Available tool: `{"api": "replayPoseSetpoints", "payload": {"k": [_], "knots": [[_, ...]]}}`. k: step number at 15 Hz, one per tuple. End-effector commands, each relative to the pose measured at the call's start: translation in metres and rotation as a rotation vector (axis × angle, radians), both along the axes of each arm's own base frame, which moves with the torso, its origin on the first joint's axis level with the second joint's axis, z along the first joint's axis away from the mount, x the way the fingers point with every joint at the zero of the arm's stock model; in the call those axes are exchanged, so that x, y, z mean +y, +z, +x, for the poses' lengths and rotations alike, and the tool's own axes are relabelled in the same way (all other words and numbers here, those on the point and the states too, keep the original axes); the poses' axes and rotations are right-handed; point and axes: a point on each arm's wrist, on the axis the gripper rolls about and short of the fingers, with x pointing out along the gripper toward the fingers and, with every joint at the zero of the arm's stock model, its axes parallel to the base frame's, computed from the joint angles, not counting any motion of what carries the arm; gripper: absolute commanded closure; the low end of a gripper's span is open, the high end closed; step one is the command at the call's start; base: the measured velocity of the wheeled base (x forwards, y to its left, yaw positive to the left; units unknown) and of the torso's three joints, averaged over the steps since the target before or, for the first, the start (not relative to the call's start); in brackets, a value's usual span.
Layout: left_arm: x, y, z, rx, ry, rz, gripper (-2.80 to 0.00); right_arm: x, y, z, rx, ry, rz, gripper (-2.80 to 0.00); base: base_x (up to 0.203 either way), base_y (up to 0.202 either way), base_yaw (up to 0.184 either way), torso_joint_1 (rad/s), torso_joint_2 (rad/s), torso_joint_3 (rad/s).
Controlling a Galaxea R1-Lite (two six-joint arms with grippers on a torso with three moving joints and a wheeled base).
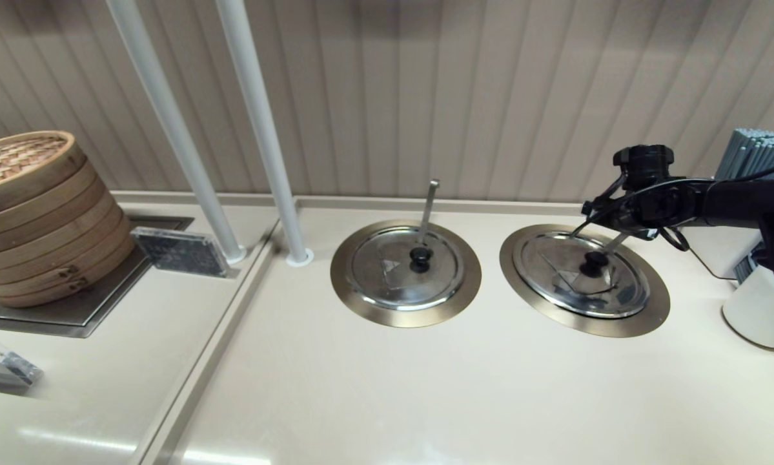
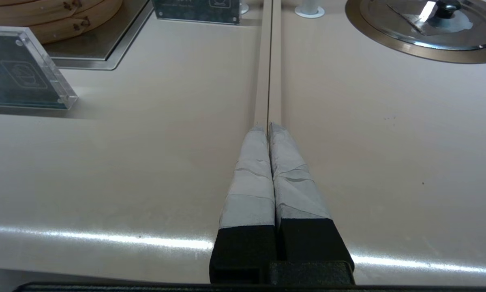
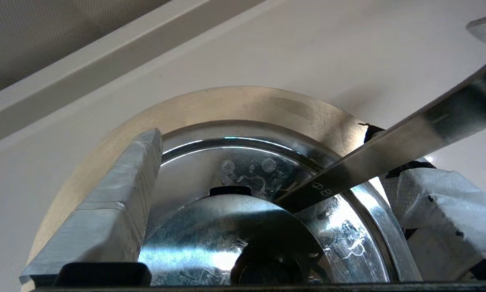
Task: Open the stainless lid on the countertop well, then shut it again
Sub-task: Put the spoon in the groove
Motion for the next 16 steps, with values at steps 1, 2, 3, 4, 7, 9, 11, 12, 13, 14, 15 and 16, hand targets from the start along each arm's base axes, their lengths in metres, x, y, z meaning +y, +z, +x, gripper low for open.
{"api": "replayPoseSetpoints", "payload": {"k": [1,2,3,4,7,9,11,12,13,14,15,16], "knots": [[0.000,0.000,0.000,-0.001,0.000,-0.001,0.00,0.001,-0.003,0.001,0.003,0.003,0.004,-2.80,0.000,0.000,0.000,0.000,0.00,0.000],[0.000,0.000,0.000,-0.001,0.000,-0.001,0.00,0.001,-0.004,0.002,0.006,0.004,0.004,-2.80,0.000,0.000,0.000,0.000,0.00,0.000],[0.000,0.000,0.000,0.001,0.000,-0.001,0.00,0.002,-0.006,0.002,0.010,0.007,0.004,-2.80,0.000,0.000,0.000,0.000,0.00,0.000],[0.000,0.000,0.000,-0.001,0.000,0.001,0.00,0.004,-0.007,0.003,0.013,0.012,0.002,-2.80,0.000,0.000,0.000,0.000,0.00,0.000],[0.000,0.000,0.000,0.000,0.000,-0.001,0.00,0.013,-0.009,0.004,0.018,0.032,0.000,-2.80,0.000,0.000,0.000,0.000,0.00,0.000],[0.000,0.000,0.000,-0.001,0.000,0.001,0.00,0.029,-0.015,0.007,0.029,0.062,-0.001,-2.80,0.000,0.000,0.000,0.000,0.00,0.000],[0.000,0.000,0.000,-0.001,0.000,-0.001,0.00,0.039,-0.019,0.009,0.029,0.083,-0.002,-2.80,0.000,0.000,0.000,0.000,0.00,0.000],[0.000,0.000,0.000,-0.001,0.000,-0.001,0.00,0.042,-0.019,0.010,0.021,0.088,-0.004,-2.80,0.000,0.000,0.000,0.000,0.00,0.000],[0.000,0.000,0.000,-0.001,0.000,0.000,0.00,0.043,-0.019,0.010,0.021,0.089,-0.005,-2.80,0.000,0.000,0.000,0.000,0.00,0.000],[0.000,0.000,0.000,-0.001,0.000,0.000,0.00,0.042,-0.019,0.010,0.023,0.088,-0.008,-2.80,0.000,0.000,0.000,0.000,0.00,0.000],[0.000,0.000,0.000,-0.001,0.000,0.001,0.00,0.040,-0.019,0.010,0.024,0.084,-0.009,-2.80,0.000,0.000,0.000,0.000,0.00,0.000],[0.000,0.000,0.000,0.000,0.000,0.000,0.00,0.039,-0.017,0.009,0.020,0.080,-0.009,-2.80,0.000,0.000,0.000,0.000,0.00,0.000]]}}
